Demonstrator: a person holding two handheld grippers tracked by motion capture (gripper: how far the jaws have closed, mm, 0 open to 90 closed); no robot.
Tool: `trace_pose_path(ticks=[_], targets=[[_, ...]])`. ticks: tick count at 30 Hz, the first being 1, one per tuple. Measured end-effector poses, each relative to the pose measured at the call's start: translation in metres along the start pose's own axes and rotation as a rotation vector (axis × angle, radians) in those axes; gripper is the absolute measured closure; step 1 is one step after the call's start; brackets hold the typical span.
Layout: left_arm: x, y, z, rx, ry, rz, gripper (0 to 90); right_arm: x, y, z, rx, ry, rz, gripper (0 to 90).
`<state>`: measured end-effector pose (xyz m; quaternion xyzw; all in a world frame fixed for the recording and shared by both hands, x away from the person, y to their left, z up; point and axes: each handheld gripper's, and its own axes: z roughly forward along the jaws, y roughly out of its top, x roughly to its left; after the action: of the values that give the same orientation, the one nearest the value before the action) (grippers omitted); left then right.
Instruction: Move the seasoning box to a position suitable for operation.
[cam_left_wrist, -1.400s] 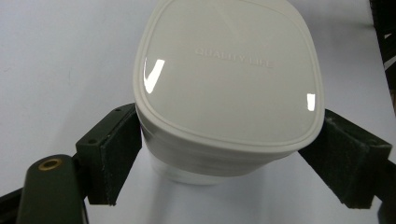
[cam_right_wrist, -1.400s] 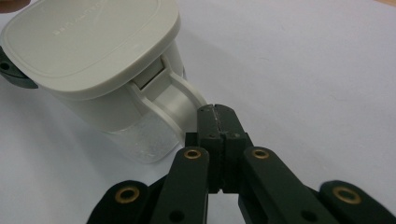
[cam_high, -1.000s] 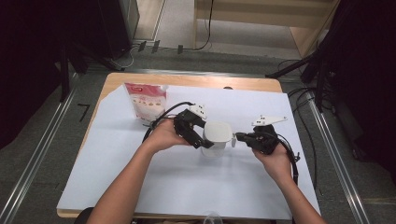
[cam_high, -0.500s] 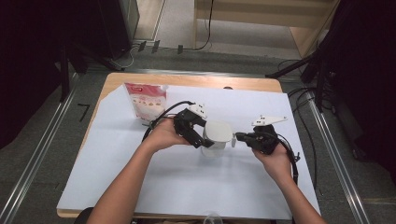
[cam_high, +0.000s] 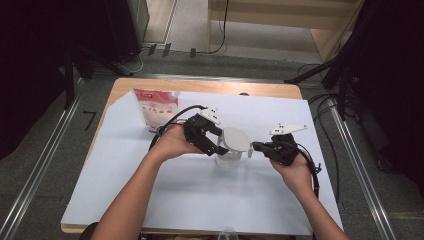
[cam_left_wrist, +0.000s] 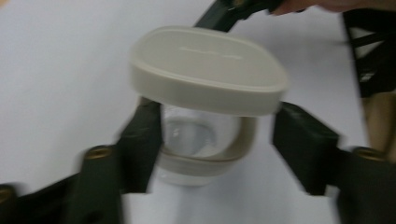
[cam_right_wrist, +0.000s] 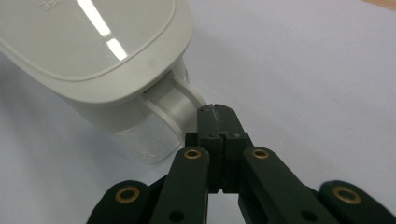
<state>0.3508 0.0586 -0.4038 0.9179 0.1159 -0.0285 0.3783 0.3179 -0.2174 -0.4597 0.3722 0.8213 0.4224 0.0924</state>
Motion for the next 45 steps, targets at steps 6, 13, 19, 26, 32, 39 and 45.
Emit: trace_pose_path(ticks=[6,13,19,26,32,39,45], targets=[[0.002,0.0,0.004,0.026,0.011,-0.025,61.3,0.001,0.0,-0.001,0.002,0.0,-0.003,90.0],[0.006,0.001,0.001,0.014,-0.021,-0.066,82.5,0.001,0.0,-0.001,0.003,0.003,0.003,90.0],[0.005,0.005,0.003,0.014,-0.02,-0.096,90.0,0.0,0.0,-0.001,-0.003,0.011,0.003,90.0],[0.003,0.013,0.007,-0.005,-0.029,-0.093,90.0,0.0,0.0,-0.001,-0.005,0.015,0.007,90.0],[0.001,0.021,0.01,-0.017,-0.024,-0.118,90.0,0.0,-0.001,-0.001,-0.009,0.022,0.014,90.0],[0.004,0.032,0.013,-0.002,-0.032,-0.108,90.0,-0.001,-0.001,-0.001,-0.013,0.027,0.024,90.0],[0.001,0.048,0.014,-0.004,-0.039,-0.084,90.0,-0.001,-0.001,-0.001,-0.015,0.026,0.02,90.0]])
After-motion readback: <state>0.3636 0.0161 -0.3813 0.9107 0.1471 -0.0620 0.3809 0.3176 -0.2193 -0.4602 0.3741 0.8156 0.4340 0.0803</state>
